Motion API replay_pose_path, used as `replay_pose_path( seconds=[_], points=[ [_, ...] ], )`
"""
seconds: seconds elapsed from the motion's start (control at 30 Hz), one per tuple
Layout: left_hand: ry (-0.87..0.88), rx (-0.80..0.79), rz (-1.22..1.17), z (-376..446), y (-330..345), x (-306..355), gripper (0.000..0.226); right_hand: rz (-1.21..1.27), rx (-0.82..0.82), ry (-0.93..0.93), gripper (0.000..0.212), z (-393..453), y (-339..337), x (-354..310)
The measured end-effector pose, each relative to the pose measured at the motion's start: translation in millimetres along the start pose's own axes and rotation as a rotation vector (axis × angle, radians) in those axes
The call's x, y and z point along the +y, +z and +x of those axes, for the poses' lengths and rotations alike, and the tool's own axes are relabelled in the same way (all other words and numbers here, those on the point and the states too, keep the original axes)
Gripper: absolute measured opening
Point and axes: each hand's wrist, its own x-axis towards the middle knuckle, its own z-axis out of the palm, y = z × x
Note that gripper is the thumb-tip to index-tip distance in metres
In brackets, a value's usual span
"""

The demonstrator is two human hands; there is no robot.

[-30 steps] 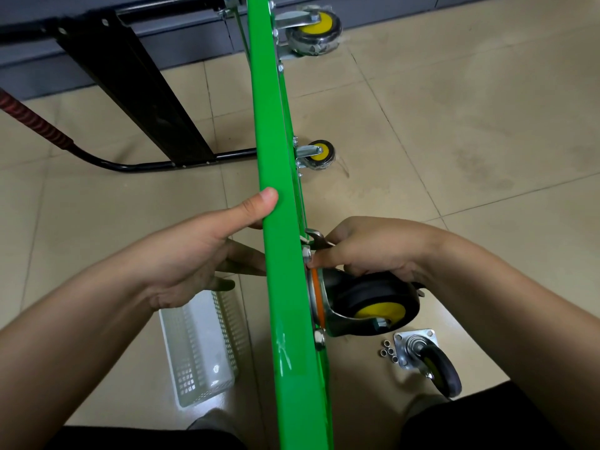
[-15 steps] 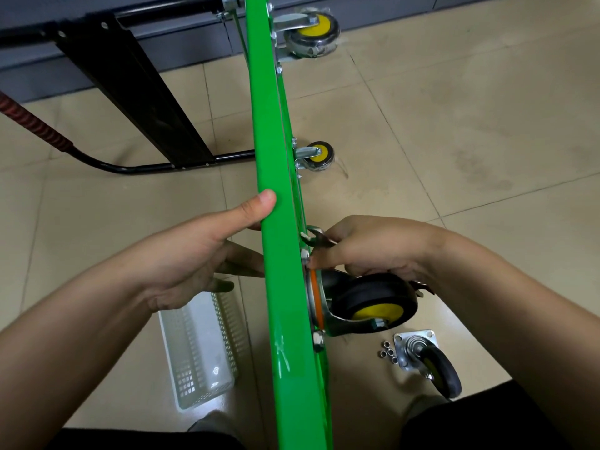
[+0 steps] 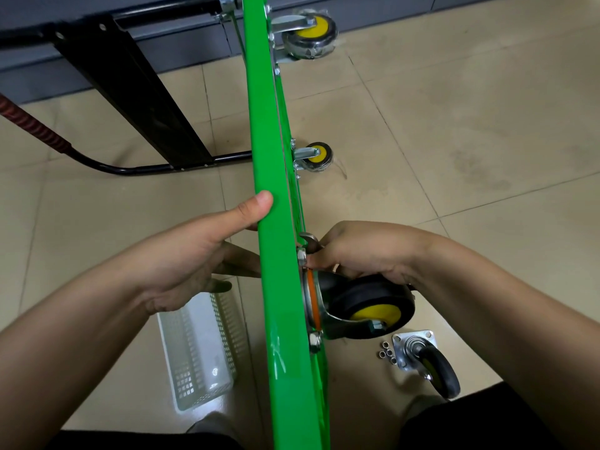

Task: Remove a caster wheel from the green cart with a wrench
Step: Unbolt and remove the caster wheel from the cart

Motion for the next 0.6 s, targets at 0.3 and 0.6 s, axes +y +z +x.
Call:
replay_pose_path(
  seconds=[0.3, 0.6],
  points=[
    [-0.003, -0.008, -0.002, -0.6, 0.6, 1.5, 0.057, -0.094, 0.015, -0.102, 0.03, 1.6, -8.3, 6.8],
    [0.013, -0.006, 0.001, -1.5, 0.4, 1.6, 0.054, -0.105, -0.055, -0.093, 0.018, 9.3, -13.2, 1.4]
  ],
)
